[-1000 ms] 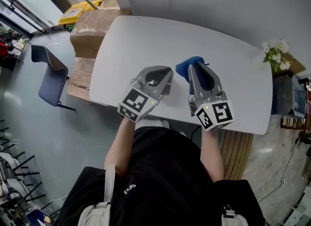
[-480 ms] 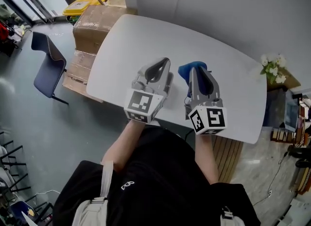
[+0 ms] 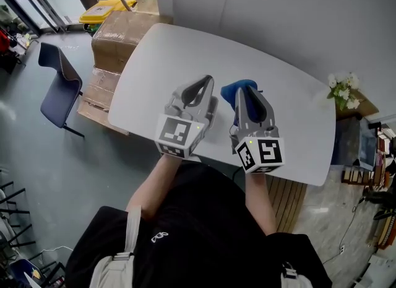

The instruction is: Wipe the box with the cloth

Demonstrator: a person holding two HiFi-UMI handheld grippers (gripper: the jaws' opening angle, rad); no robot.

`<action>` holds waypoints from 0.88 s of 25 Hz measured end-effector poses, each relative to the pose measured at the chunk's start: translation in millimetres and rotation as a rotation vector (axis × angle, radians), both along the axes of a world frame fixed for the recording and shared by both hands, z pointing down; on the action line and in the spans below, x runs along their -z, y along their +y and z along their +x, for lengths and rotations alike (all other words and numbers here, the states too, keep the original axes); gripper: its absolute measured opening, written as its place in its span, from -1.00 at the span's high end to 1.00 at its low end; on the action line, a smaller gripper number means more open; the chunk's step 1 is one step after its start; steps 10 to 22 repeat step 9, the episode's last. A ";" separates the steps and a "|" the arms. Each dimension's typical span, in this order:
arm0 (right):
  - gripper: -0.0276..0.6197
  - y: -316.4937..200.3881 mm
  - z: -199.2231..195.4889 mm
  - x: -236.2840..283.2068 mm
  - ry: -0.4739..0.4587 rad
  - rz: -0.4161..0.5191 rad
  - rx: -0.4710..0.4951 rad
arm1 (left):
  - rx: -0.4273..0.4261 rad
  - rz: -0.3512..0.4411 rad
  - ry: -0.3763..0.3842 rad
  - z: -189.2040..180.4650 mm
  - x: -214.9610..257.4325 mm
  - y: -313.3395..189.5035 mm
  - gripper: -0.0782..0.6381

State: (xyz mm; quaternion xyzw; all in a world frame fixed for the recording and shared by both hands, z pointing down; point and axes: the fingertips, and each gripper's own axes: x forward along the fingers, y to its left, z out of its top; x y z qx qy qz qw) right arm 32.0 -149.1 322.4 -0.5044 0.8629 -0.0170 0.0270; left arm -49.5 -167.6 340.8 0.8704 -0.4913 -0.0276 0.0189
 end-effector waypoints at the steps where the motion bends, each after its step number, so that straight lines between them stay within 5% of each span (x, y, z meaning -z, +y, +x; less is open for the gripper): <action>1: 0.81 -0.2 0.2 0.0 -0.001 0.000 0.000 | -0.003 -0.001 -0.001 0.5 -0.3 0.0 0.78; 22: 0.81 -2.2 -0.6 1.3 -0.002 0.008 0.001 | -0.030 -0.029 -0.001 2.3 -8.6 -2.0 0.78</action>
